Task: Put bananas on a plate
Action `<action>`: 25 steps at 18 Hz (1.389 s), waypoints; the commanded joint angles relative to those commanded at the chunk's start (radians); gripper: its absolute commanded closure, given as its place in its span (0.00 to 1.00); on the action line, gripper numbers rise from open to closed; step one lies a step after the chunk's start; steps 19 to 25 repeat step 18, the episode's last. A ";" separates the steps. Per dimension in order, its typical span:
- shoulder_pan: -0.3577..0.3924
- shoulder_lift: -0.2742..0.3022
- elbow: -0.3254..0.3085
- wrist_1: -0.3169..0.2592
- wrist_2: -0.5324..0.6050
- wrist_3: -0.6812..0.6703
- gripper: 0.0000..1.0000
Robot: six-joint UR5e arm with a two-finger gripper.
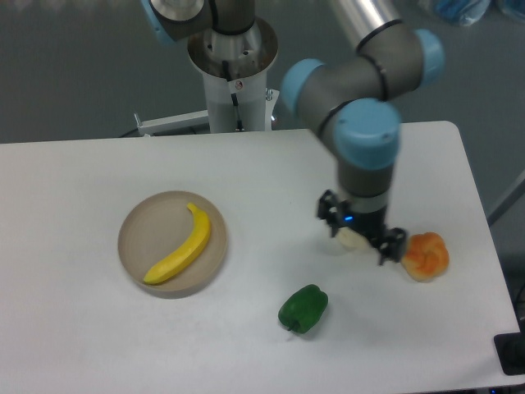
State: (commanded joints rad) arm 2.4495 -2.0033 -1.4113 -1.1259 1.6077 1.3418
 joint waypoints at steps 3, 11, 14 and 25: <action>0.036 -0.031 -0.002 0.003 -0.005 0.078 0.00; 0.043 -0.037 -0.014 -0.002 0.005 0.082 0.00; 0.043 -0.057 0.003 -0.038 0.012 0.100 0.00; 0.042 -0.072 0.023 -0.058 0.009 0.100 0.00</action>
